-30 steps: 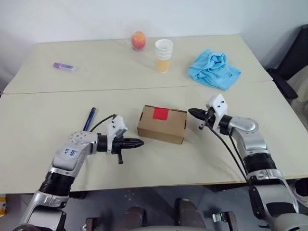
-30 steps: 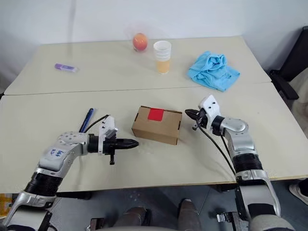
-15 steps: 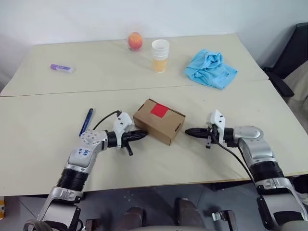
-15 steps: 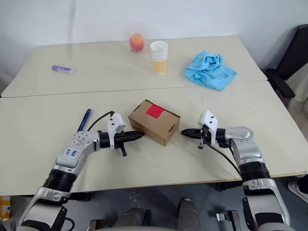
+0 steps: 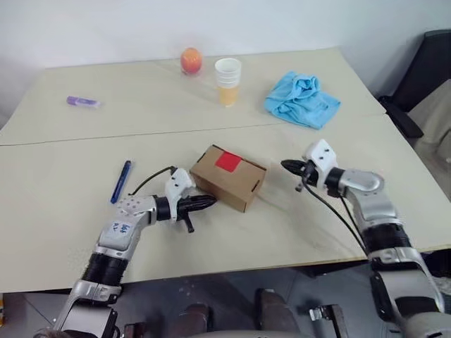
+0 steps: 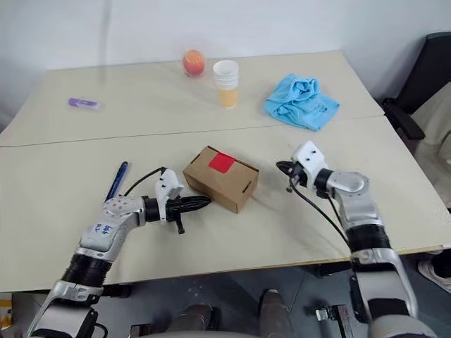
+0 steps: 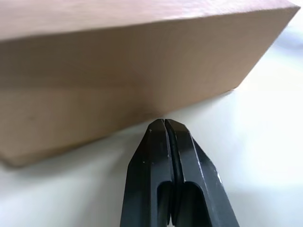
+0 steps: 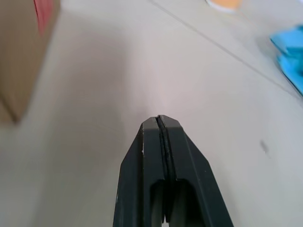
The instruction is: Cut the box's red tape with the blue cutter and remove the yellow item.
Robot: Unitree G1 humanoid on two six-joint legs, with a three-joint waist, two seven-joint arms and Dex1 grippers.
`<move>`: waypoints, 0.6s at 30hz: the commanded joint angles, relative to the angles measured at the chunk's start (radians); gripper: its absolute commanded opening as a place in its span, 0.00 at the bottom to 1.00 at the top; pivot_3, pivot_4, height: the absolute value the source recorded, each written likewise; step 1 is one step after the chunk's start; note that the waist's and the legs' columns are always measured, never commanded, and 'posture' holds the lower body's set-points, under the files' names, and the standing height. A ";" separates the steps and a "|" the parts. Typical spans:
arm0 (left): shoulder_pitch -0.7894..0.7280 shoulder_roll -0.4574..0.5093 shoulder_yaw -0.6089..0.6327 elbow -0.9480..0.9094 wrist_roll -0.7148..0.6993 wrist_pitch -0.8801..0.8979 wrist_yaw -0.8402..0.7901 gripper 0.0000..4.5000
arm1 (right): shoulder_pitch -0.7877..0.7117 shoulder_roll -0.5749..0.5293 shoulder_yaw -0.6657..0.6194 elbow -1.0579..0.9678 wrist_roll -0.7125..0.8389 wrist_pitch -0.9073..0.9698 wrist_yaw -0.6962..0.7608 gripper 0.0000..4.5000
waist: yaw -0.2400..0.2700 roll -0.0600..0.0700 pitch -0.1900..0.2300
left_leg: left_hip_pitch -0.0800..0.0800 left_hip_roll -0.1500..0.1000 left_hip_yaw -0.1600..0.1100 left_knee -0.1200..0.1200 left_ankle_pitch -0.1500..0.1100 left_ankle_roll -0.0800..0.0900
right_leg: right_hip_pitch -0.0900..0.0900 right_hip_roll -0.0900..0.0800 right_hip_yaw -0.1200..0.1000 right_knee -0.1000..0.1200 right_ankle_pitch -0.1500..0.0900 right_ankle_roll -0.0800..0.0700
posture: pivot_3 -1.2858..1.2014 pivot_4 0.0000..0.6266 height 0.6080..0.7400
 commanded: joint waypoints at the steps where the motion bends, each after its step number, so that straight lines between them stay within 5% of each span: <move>1: 0.030 0.007 0.046 -0.077 -0.028 0.017 0.034 0.00 | -0.061 0.049 -0.022 0.105 0.038 -0.084 0.039 0.00 | 0.002 0.000 0.000 | 0.000 -0.001 0.000 0.000 0.000 0.000 | 0.000 -0.001 0.000 0.000 0.000 0.000 | 0.52 0.24 1.00; 8: 0.034 -0.062 0.010 -0.129 -0.041 0.034 0.067 0.00 | -0.040 0.050 0.013 0.057 0.118 0.000 0.348 0.00 | 0.010 0.000 0.000 | 0.000 -0.002 -0.002 0.002 0.000 0.001 | 0.002 -0.001 -0.001 -0.002 0.002 -0.001 | 0.52 0.24 1.00; 18: 0.093 -0.052 -0.082 -0.219 -0.074 0.096 -0.016 0.00 | 0.167 -0.072 0.020 -0.300 0.163 0.215 0.418 0.00 | 0.008 0.001 -0.001 | -0.001 -0.001 -0.001 0.001 0.000 0.001 | 0.001 -0.001 0.000 -0.002 0.002 -0.001 | 0.52 0.24 1.00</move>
